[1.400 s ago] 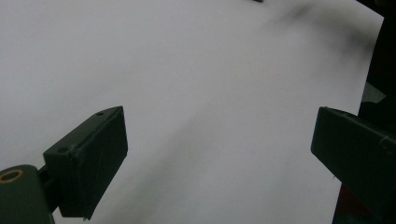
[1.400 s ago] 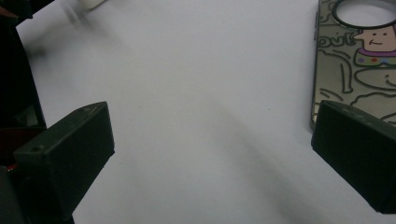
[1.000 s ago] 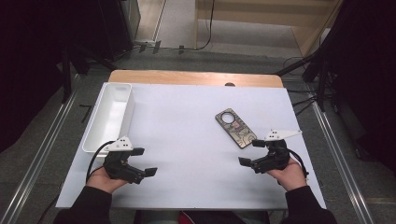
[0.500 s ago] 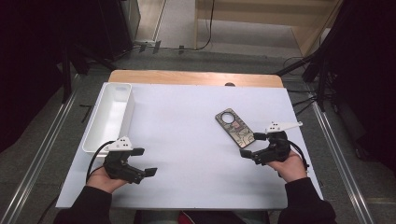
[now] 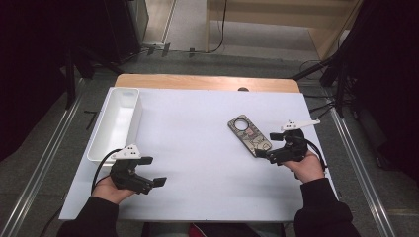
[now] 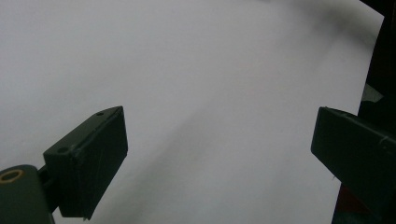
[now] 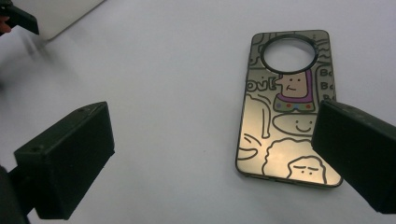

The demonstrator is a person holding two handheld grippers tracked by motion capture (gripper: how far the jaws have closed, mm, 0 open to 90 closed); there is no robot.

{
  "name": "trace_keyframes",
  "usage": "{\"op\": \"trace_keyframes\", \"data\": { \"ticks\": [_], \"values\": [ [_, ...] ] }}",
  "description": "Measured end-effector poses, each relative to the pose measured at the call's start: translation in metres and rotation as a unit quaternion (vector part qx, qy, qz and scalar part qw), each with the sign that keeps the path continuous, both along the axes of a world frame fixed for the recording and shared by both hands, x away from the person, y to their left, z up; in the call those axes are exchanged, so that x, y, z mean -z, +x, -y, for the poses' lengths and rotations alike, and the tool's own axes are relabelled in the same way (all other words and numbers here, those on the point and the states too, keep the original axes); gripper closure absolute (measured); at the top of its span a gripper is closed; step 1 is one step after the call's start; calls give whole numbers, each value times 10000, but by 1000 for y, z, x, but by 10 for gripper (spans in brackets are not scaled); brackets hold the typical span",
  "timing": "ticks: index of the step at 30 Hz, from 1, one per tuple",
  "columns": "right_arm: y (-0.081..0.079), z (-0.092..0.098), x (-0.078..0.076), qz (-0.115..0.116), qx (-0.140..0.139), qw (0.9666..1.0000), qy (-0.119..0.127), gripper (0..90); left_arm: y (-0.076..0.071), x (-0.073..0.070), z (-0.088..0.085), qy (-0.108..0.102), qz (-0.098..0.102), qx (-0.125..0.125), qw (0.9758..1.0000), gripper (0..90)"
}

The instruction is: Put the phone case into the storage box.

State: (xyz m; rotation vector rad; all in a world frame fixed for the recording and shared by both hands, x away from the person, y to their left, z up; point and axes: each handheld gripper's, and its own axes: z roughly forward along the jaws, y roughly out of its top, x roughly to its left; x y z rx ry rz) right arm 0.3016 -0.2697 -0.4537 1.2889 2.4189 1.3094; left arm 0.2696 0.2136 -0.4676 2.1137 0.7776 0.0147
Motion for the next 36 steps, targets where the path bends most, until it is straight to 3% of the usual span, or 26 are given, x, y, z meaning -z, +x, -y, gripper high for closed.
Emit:
{"op": "trace_keyframes", "data": {
  "ticks": [25,36],
  "values": [
    [36,0,1,-56,195,9995,-257,0,0,0,-2,-36,18,-46,10000,35],
    [53,0,3,-78,297,9993,-220,0,0,0,-3,-41,24,-54,10000,35]
  ]
}}
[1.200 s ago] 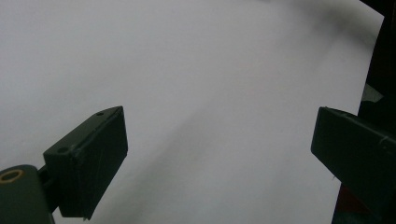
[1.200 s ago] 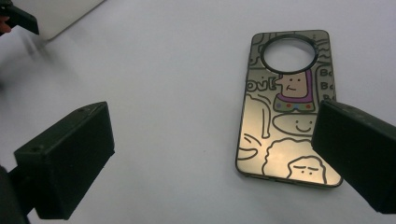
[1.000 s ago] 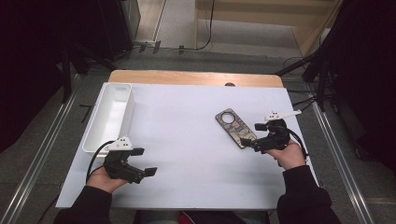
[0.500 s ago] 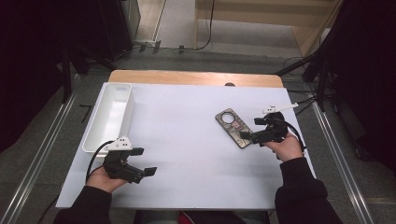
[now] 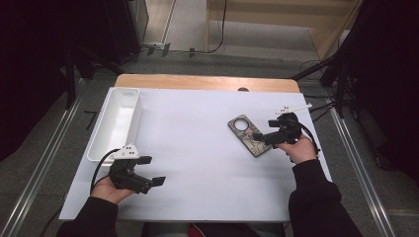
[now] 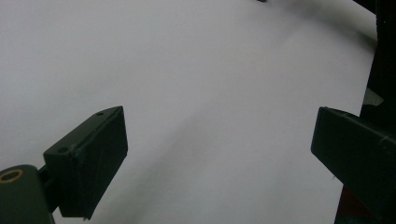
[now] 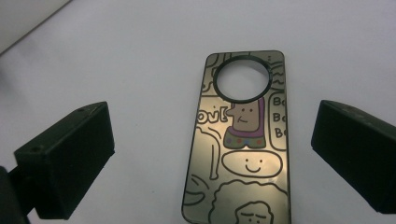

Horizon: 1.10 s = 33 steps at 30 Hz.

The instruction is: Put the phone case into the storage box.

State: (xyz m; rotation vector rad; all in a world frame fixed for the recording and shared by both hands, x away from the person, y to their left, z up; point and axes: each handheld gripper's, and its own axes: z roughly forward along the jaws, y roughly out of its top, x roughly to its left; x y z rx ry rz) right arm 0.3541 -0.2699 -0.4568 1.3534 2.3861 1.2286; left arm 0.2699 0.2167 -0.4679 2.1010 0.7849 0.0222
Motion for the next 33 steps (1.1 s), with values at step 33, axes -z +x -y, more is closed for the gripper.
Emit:
{"op": "trace_keyframes", "data": {
  "ticks": [33],
  "values": [
    [34,-8,6,50,167,9998,-49,0,-5,2,-7,-2,9,-109,9999,35]
  ]
}}
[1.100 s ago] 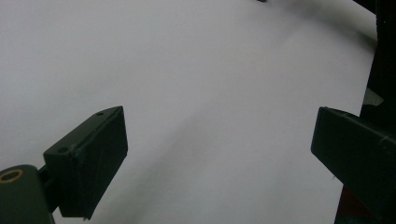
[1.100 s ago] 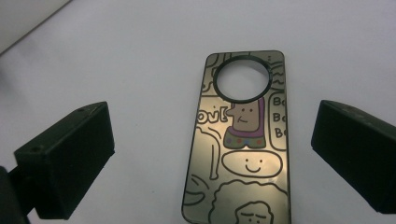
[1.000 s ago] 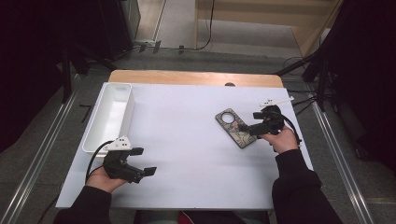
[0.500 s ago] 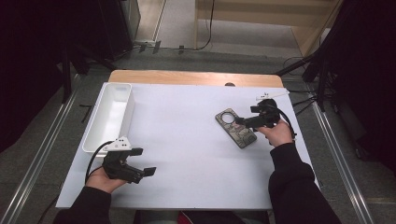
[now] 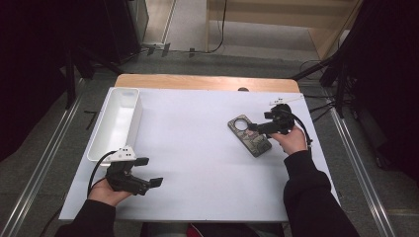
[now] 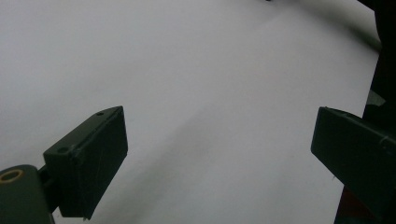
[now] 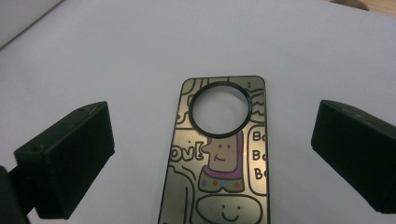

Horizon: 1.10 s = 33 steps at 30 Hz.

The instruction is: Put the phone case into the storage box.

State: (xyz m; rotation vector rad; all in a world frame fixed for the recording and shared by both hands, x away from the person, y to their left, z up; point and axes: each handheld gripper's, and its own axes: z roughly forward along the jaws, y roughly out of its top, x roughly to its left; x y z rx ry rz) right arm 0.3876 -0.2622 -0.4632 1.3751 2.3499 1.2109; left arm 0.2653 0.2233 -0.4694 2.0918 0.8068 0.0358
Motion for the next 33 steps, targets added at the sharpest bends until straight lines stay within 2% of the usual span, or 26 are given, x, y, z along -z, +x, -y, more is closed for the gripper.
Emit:
{"op": "trace_keyframes", "data": {
  "ticks": [18,33],
  "values": [
    [-3,-2,16,-79,44,9999,-84,0,0,-1,1,-4,14,19,10000,35],
    [-6,-8,31,-139,40,9996,-252,0,0,-2,2,-26,58,40,10000,35]
  ]
}}
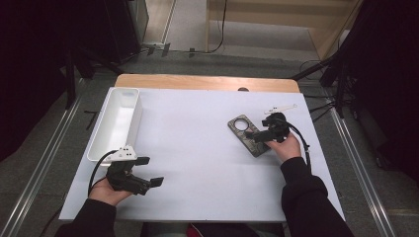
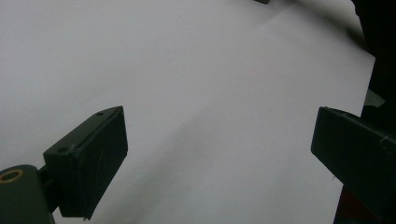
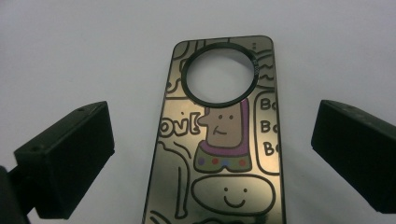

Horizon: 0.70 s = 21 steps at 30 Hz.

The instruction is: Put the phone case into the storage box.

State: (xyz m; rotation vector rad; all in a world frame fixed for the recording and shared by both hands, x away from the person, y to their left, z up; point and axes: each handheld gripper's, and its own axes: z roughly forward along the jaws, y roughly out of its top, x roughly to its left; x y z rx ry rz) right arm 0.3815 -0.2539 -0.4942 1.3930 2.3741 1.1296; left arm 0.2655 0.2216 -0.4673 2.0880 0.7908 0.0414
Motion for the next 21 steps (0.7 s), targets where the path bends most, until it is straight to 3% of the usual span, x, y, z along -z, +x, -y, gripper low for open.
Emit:
{"op": "trace_keyframes", "data": {
  "ticks": [21],
  "values": [
    [-4,-8,22,-71,81,9999,-129,0,0,-1,1,7,25,8,10000,35]
  ]
}}
